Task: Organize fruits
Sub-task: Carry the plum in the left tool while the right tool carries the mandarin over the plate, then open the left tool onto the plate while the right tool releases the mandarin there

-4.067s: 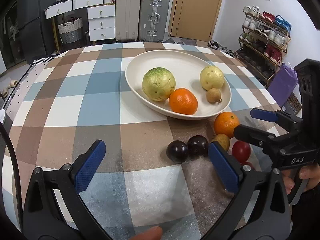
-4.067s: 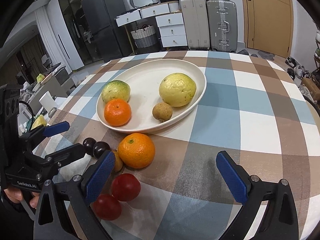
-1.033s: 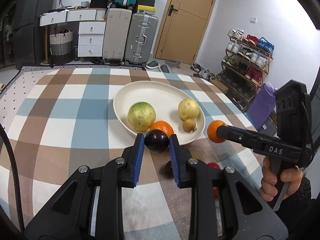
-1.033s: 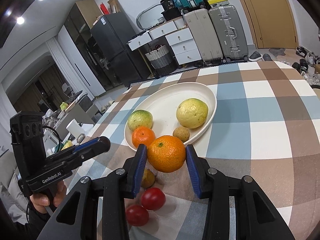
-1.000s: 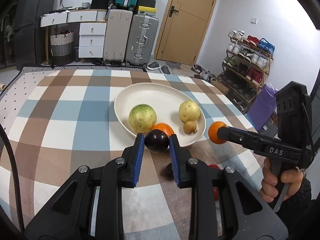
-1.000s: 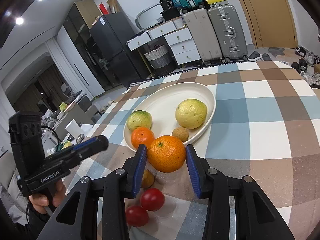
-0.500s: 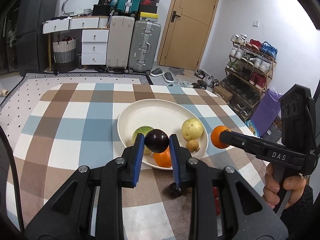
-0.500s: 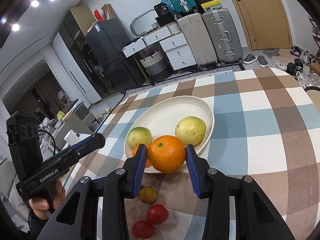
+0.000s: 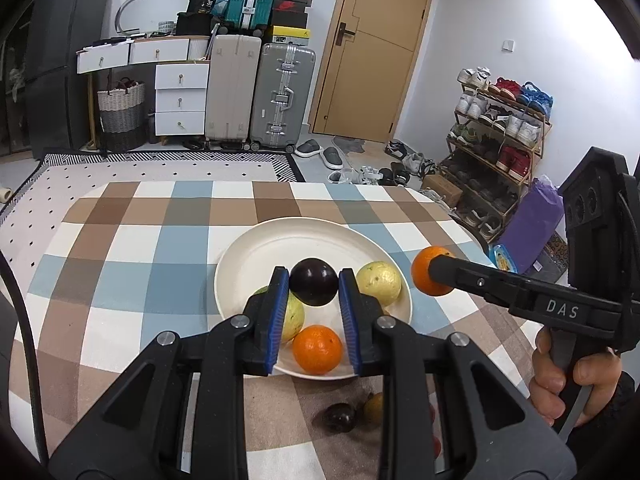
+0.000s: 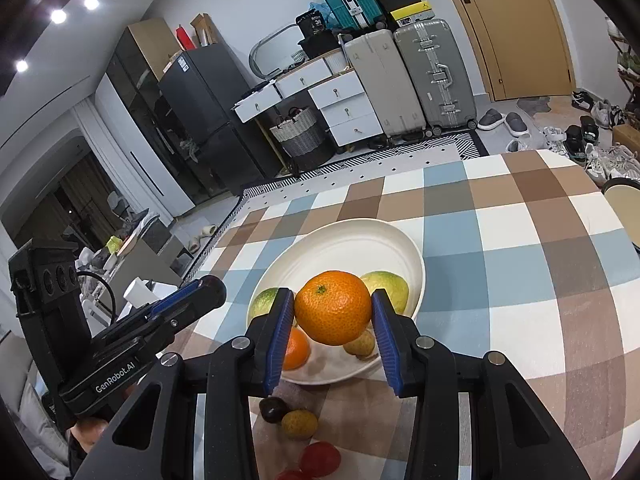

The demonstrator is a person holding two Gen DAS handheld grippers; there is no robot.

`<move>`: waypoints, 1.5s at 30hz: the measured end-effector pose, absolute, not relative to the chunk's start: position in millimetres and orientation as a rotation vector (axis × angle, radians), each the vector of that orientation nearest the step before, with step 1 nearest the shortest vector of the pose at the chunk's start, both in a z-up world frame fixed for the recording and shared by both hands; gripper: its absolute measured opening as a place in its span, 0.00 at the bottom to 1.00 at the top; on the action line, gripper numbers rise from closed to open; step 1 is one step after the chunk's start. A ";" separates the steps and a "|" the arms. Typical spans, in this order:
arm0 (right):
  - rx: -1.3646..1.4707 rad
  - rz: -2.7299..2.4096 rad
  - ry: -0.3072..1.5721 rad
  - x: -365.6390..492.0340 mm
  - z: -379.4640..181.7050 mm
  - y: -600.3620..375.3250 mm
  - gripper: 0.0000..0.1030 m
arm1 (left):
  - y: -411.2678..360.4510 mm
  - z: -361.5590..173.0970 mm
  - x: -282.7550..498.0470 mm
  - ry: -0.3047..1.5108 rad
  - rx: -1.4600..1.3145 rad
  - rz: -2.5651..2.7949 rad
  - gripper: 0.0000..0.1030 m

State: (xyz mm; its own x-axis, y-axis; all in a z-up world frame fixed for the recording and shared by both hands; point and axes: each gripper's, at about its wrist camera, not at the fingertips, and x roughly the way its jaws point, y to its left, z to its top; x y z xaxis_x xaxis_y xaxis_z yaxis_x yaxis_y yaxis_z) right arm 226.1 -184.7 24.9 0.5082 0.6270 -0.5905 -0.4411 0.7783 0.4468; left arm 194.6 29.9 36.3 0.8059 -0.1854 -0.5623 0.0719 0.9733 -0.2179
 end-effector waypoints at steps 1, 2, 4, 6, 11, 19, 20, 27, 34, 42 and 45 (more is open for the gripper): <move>0.254 0.650 0.817 228.2 24.6 -183.6 0.39 | 28.8 35.2 197.0 0.621 -0.187 -0.136 0.22; 0.256 0.649 0.823 230.7 24.1 -182.3 0.39 | 28.2 33.6 199.6 0.623 -0.187 -0.136 0.22; 0.253 0.655 0.831 233.6 23.8 -178.9 0.39 | 27.4 29.4 205.6 0.634 -0.189 -0.136 0.22; 0.245 0.657 0.840 238.3 21.7 -174.4 0.39 | 27.0 24.6 211.6 0.638 -0.187 -0.133 0.22; 0.254 0.657 0.861 250.3 16.6 -168.9 0.39 | 25.3 10.7 225.9 0.658 -0.192 -0.129 0.22; 0.238 0.648 0.885 266.6 8.0 -156.8 0.39 | 23.5 -8.0 240.0 0.686 -0.175 -0.134 0.22; 0.236 0.648 0.888 267.9 6.6 -154.8 0.39 | 23.0 -9.7 240.9 0.690 -0.174 -0.134 0.22; 0.227 0.658 0.901 272.8 -1.4 -143.3 0.40 | 23.1 -15.8 246.6 0.700 -0.174 -0.139 0.22; 0.235 0.648 0.914 274.3 -1.0 -145.5 0.42 | 23.4 -19.9 251.1 0.708 -0.167 -0.145 0.23; 0.211 0.643 0.866 261.5 11.8 -161.9 0.53 | 33.1 -13.5 233.3 0.704 -0.171 -0.094 0.81; 0.190 0.651 0.854 252.4 14.7 -168.2 0.72 | 38.9 -7.8 220.2 0.689 -0.181 -0.093 0.87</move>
State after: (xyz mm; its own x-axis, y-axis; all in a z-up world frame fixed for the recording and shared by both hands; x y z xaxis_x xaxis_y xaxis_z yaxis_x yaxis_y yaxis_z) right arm 252.4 -168.2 14.7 0.4788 0.6027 -0.6384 -0.4562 0.7920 0.4057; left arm 220.2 38.9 -7.8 0.7688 -0.1449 -0.6229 0.0257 0.9802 -0.1964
